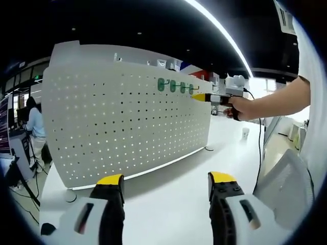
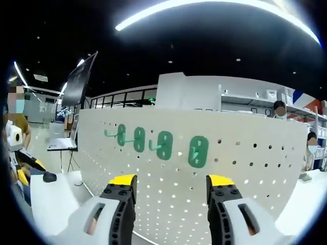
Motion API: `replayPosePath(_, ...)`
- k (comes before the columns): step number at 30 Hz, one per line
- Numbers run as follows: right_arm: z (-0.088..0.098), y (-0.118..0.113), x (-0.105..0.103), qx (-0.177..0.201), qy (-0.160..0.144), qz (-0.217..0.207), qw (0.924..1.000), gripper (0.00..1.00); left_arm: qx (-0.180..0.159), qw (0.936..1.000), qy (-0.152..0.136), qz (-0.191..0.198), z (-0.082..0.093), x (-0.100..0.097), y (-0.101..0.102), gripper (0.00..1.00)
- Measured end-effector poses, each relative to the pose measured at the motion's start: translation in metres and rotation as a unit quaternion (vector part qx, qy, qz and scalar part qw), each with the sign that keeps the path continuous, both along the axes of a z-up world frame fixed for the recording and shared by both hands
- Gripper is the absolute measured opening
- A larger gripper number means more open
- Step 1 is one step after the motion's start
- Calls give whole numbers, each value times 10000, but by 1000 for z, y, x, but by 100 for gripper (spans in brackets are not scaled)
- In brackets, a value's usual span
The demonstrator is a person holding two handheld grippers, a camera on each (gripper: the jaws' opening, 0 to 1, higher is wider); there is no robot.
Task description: Insert the hook assembly into the mounting plate slot until the hook locks in place.
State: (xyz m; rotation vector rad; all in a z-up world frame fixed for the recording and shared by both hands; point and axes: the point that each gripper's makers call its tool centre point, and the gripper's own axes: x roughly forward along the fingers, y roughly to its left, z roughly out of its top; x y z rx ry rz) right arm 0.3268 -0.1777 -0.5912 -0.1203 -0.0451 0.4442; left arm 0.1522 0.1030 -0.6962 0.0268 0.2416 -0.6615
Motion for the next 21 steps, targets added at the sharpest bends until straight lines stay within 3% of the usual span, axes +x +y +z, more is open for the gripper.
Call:
replayPosePath(9, -1, 4, -8, 111, 14, 170, 9998, 57, 43, 10000, -40, -11, 4, 2, 0, 68)
replayPosePath(21, -14, -10, -44, 283, 109, 246, 9992, 57, 18, 10000, -57, 13, 5, 1, 1, 68)
